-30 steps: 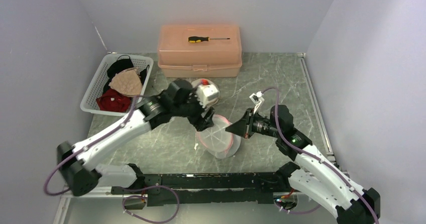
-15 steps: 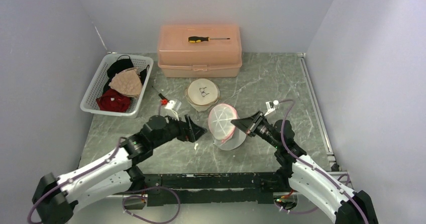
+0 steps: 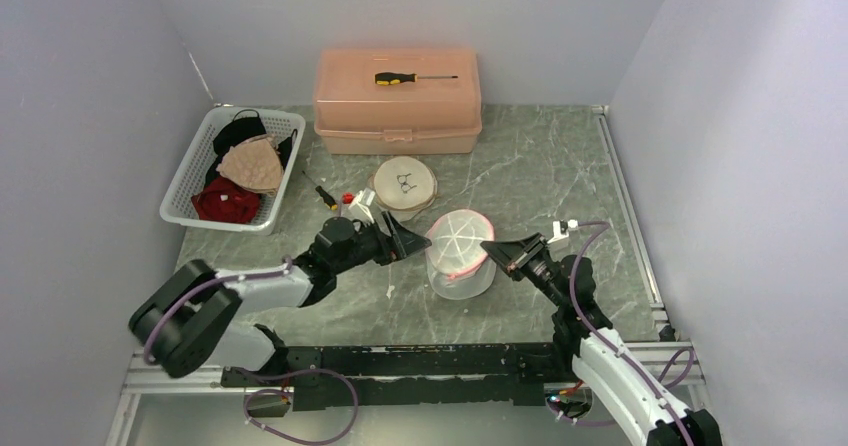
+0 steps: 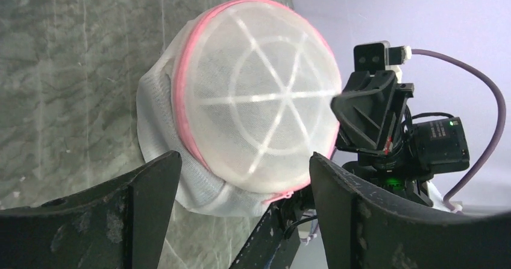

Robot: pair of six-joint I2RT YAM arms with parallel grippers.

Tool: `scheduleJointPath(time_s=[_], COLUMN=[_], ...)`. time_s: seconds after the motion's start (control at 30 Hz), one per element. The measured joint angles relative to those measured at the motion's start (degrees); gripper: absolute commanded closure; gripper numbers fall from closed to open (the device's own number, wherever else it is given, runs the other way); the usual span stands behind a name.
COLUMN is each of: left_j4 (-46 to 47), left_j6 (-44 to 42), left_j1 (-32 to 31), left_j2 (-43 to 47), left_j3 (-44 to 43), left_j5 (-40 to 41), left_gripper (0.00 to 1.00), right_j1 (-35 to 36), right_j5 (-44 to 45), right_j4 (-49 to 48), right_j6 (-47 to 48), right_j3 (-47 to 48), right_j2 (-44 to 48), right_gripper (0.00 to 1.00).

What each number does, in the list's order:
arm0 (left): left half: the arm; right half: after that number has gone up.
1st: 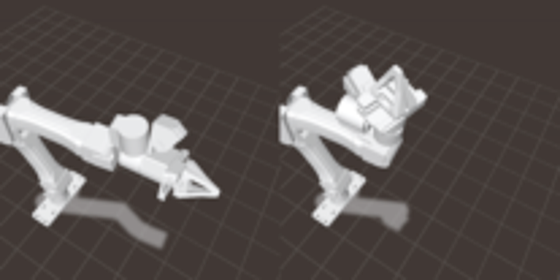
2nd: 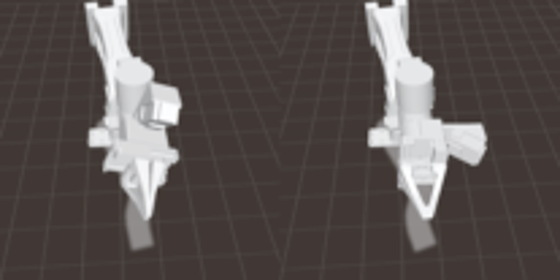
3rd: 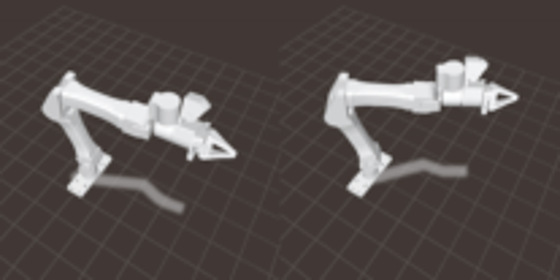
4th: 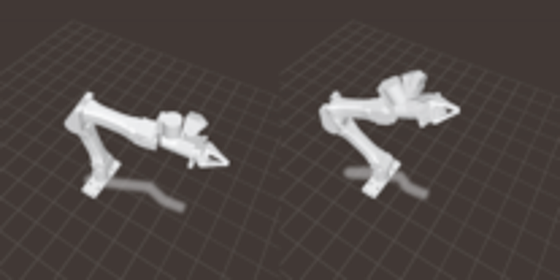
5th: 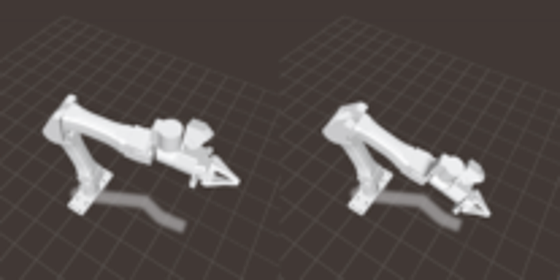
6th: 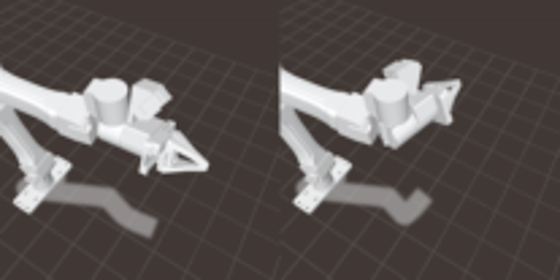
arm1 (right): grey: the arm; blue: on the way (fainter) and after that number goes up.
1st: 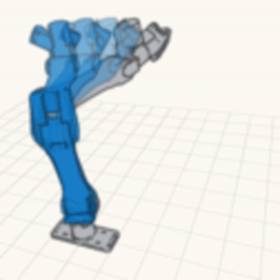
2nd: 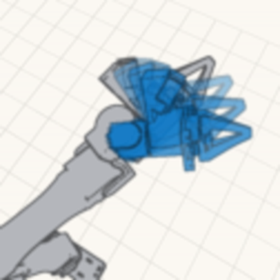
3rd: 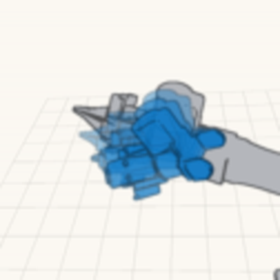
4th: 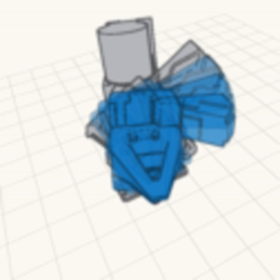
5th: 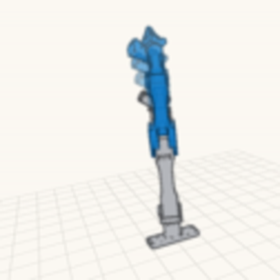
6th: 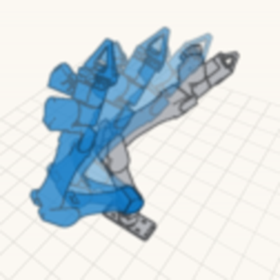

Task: Unzip the laundry bag and remove the bra
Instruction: Adjust the laundry bag at the center of the board.

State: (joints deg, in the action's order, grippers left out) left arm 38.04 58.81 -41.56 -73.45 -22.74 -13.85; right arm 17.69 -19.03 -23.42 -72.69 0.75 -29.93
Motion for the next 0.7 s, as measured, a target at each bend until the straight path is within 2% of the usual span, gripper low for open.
scheduleJointPath(time_s=[0.13,0.33,0.4,0.57,0.7], left_j4=[8.11,14.75,16.13,18.86,20.04], left_j6=[3.76,8.17,8.94,9.88,9.86], left_j1=[0.76,0.87,0.87,0.90,1.14], left_j2=[-8.70,-17.62,-18.99,-20.68,-20.92], left_j3=[-0.17,-1.42,-1.64,-2.36,-2.54], left_j5=[-3.13,-5.97,-6.47,-7.61,-7.76], left_gripper=[0.23,0.28,0.32,0.32,0.27], right_j1=[-0.15,-0.28,-0.31,-0.37,-0.46], right_j5=[-1.11,-2.05,-2.14,-2.38,-2.51], right_j4=[-0.98,-1.03,-0.96,-0.42,-0.33], right_j6=[-0.74,-0.92,-0.90,-0.85,-0.85], right_j3=[0.00,0.00,0.00,0.00,0.00], right_j2=[-0.72,0.94,1.81,2.14,2.19], right_gripper=[1.00,1.00,1.00,1.00,1.00])
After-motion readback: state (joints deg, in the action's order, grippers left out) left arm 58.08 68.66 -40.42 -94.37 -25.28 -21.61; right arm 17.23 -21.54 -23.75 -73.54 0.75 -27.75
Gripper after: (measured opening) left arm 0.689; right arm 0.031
